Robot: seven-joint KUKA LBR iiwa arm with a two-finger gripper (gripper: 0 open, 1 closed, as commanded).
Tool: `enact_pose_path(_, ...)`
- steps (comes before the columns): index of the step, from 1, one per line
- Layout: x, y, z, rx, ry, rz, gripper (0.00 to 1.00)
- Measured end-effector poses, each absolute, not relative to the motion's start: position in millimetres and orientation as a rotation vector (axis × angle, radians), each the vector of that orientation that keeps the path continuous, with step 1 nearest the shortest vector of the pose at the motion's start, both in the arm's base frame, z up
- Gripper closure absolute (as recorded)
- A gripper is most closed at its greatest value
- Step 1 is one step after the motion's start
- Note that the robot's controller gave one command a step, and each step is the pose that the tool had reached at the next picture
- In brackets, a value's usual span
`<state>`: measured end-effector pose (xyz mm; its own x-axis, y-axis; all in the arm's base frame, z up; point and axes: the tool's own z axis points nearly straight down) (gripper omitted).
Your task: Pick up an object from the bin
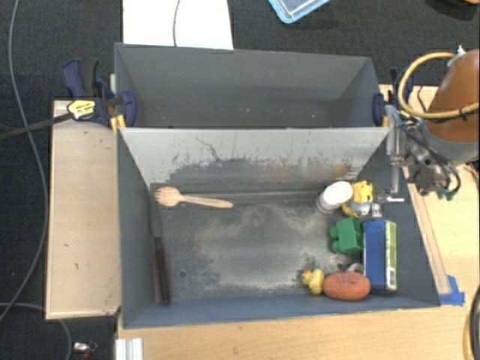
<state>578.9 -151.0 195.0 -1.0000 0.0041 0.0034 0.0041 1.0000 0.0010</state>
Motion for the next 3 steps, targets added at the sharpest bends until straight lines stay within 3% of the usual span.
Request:
enact_pose_path(1,580.6,-150.3,199.2,0.000,-3.145,0.001,0.00)
enact_pose_path(2,585.0,-134.2,188.3,-0.180,-3.141,0.001,0.00)
enact_pose_path(3,573.1,-106.6,155.6,0.068,-3.147,0.001,0.00)
